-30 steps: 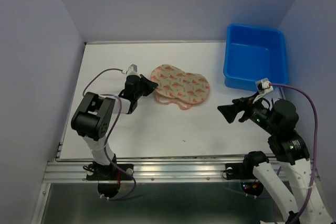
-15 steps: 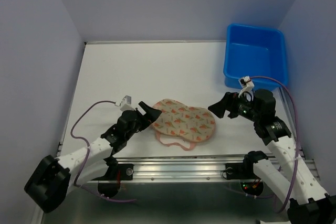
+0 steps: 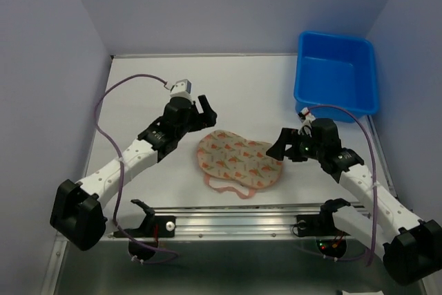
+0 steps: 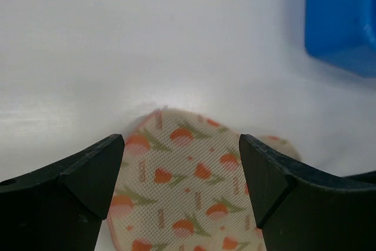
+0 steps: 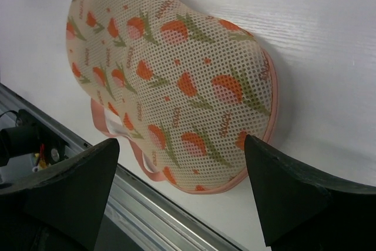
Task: Unzip the laundry bag and remove the bra
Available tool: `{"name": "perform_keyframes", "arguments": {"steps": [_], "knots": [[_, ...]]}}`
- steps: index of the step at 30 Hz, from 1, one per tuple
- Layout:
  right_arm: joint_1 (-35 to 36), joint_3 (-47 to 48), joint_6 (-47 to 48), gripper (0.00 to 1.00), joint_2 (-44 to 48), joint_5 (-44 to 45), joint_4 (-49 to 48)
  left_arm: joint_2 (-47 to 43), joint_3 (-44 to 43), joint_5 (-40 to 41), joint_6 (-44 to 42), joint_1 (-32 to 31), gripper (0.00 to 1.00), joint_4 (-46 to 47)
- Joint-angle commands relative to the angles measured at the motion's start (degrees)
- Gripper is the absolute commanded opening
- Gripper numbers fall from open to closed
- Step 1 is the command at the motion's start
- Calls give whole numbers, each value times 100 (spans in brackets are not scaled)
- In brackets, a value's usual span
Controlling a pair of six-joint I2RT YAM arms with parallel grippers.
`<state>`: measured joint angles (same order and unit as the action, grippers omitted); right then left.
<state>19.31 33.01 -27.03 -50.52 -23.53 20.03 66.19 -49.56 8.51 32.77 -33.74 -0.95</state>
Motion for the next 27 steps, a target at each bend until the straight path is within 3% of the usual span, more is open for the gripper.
{"name": "perform_keyframes", "arguments": {"steps": [1, 5, 10, 14, 16, 18, 22, 27], "knots": [[169, -163, -66, 91, -211, 480, -306, -115, 612, -701, 374, -316, 88, -29], [362, -435, -136, 86, -528, 498, -648, -99, 1553, -992, 1123, -738, 81, 1016], [968, -752, -442, 82, -897, 735, -1194, 815, 1458, -913, 1126, -898, 81, 1343], [1890, -1060, -1040, 78, -1214, 1016, -2220, 1579, 836, -334, 793, -854, 81, 1212], [2759, -1148, -1487, 76, -1389, 1384, -2712, 2052, 345, -123, 520, -810, 81, 1071], [3766, -1061, -1726, 76, -1574, 1936, -2925, 2475, -156, -34, 336, -749, 81, 992], [4903, -508, -2026, 75, -2206, 2527, -2962, 2776, -877, 316, -313, -617, 86, 851], [5127, 64, -1886, 75, -1990, 3307, -2242, 1936, -1004, 1072, -807, -564, 98, 509]]}}
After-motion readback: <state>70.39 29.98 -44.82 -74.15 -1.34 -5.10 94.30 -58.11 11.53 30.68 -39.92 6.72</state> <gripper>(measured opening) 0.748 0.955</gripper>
